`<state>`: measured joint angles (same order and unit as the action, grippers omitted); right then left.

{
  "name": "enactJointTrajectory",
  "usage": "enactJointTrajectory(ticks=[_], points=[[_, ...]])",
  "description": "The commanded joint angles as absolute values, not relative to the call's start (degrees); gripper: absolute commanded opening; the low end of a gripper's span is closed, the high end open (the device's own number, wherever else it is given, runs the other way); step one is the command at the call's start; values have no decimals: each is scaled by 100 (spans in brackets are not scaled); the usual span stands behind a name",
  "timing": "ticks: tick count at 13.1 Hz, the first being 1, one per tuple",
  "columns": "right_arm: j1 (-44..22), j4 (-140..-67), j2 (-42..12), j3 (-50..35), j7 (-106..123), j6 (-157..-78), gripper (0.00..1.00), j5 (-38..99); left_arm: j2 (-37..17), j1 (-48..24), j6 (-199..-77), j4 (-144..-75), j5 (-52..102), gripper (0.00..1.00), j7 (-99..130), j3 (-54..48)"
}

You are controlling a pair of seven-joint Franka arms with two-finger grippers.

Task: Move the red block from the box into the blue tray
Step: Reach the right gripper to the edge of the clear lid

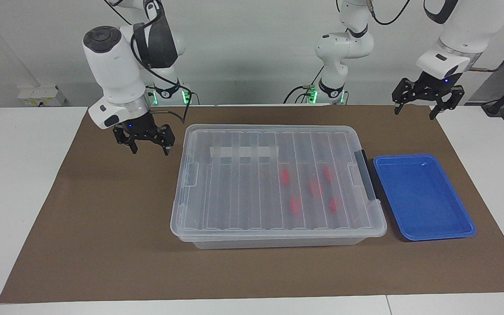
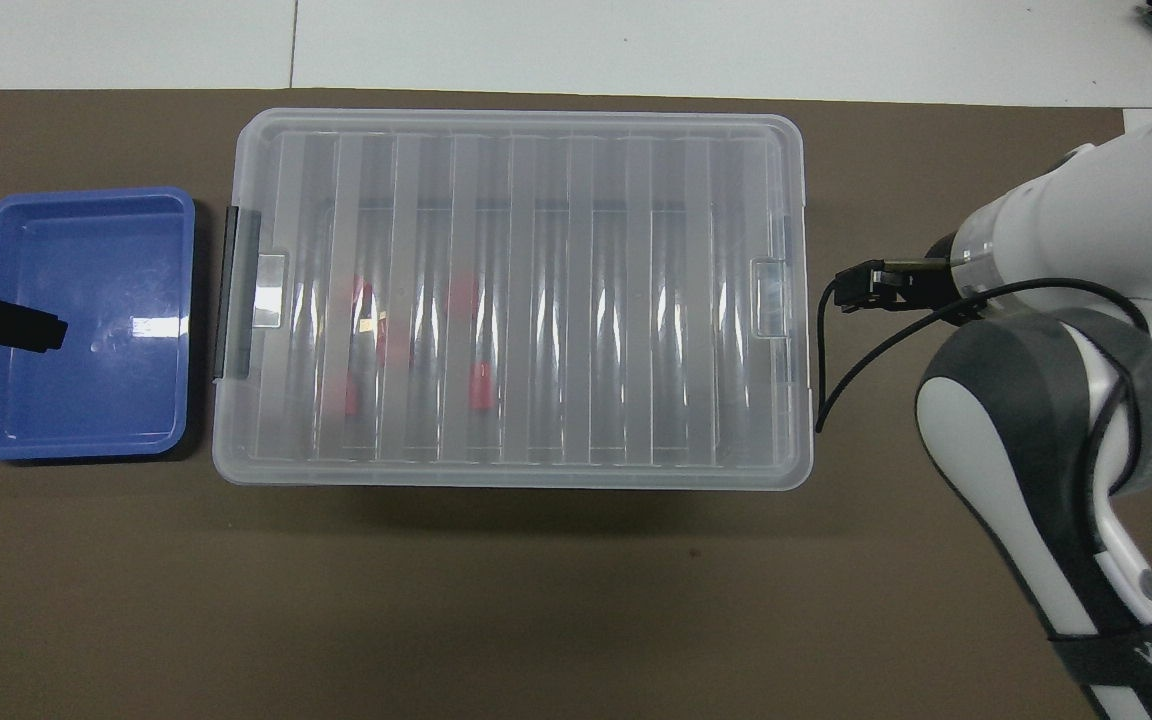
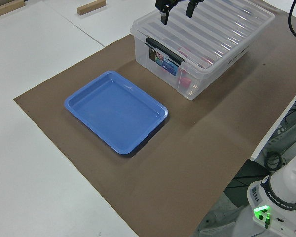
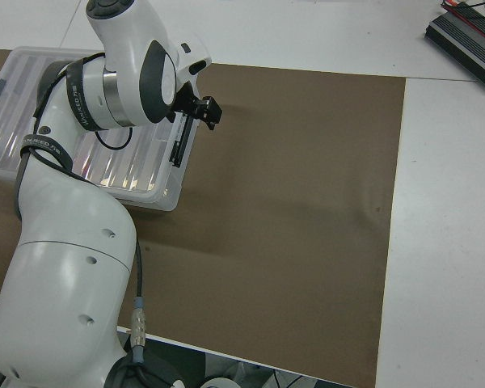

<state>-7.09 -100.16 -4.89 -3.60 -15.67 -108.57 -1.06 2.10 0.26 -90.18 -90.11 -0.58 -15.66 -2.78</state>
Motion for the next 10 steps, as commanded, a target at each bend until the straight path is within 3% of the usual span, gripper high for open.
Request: enactJointTrajectory(ticks=[1,5,10], points=[[-852,-10090,-693,-378,-1705,-11249,100,-123,378,97,-9070,-9202,18,100,-1591,-299],[-1151,-10212,-853,-378,-1757,-11408,100,-123,378,97,-9070,-9202,18,100,-1600,-299],[-1055,-10327,-809,-360,-1723,-11338,100,-141,378,97,-9070,-9202,9,100,-1591,-299]])
